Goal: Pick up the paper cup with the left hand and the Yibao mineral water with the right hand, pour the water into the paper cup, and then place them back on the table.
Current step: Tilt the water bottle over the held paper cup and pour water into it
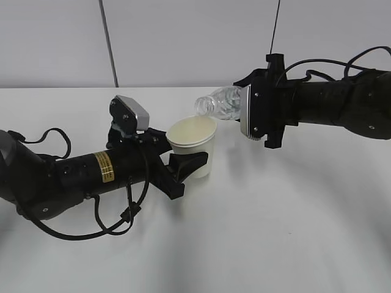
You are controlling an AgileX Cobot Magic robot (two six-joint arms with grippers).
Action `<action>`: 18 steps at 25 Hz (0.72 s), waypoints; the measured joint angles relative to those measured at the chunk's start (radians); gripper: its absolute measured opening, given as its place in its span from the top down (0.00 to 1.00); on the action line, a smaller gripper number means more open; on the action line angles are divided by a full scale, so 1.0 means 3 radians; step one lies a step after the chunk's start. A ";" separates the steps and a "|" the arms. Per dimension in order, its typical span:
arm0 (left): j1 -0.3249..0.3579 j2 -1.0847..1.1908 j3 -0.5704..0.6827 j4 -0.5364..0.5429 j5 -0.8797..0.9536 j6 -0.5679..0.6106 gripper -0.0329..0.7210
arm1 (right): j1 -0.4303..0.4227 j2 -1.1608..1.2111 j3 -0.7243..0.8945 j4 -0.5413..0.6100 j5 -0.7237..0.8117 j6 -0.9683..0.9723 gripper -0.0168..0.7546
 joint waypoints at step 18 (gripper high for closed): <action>-0.0089 0.0000 -0.0003 0.0014 0.0012 -0.0003 0.39 | 0.0000 0.0000 -0.0012 0.0000 0.0000 -0.0228 0.34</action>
